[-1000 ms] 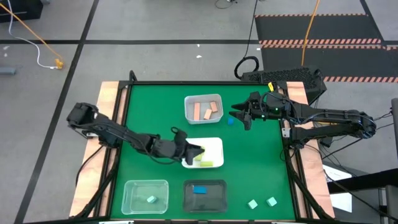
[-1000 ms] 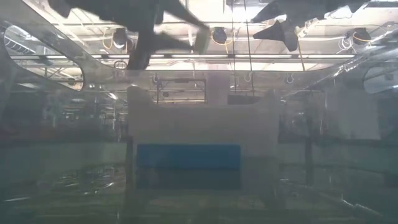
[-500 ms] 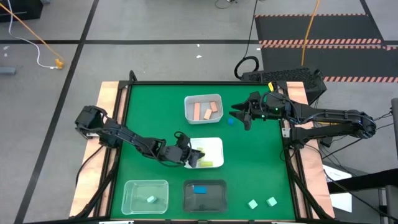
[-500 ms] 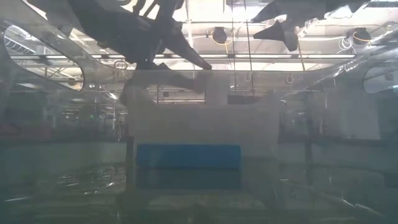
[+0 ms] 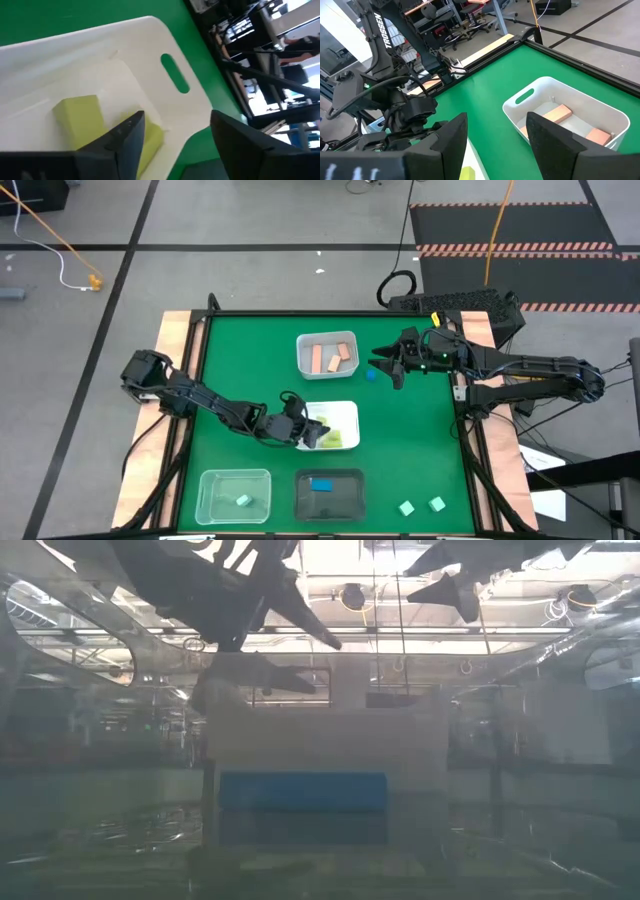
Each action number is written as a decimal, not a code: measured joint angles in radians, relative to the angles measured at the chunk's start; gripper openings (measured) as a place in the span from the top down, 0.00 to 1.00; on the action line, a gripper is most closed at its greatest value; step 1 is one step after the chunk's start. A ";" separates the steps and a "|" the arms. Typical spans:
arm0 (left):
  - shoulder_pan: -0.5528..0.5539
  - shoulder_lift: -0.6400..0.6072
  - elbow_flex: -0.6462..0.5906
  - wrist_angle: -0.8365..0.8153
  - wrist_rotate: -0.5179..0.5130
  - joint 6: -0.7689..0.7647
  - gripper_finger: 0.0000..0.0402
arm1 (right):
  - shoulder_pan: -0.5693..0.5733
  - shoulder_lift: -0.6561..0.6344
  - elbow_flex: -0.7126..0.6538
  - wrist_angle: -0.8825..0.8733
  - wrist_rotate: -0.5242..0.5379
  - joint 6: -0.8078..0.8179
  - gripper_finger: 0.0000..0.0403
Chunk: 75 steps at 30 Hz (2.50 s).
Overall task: Sort & place blocks by color
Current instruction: Put the green block into the white bin, then put the left blue block into the black bin
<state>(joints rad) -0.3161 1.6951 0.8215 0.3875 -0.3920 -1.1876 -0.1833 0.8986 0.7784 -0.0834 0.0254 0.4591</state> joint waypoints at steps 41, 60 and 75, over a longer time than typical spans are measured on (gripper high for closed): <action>0.352 -0.260 0.000 0.029 0.131 0.749 0.66 | -0.001 0.005 0.000 0.267 0.183 -0.032 0.52; 0.596 -0.318 0.000 -0.061 0.276 0.970 0.66 | -0.007 0.049 0.000 0.469 0.290 0.021 0.52; 0.693 -0.318 0.000 -0.078 0.351 0.888 0.66 | -0.052 0.194 0.000 -0.176 0.332 0.378 0.52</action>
<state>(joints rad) 0.3771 1.3769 0.8215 0.3096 -0.0410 -0.2993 -0.2357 1.0922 0.7788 -0.2589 0.3577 0.8371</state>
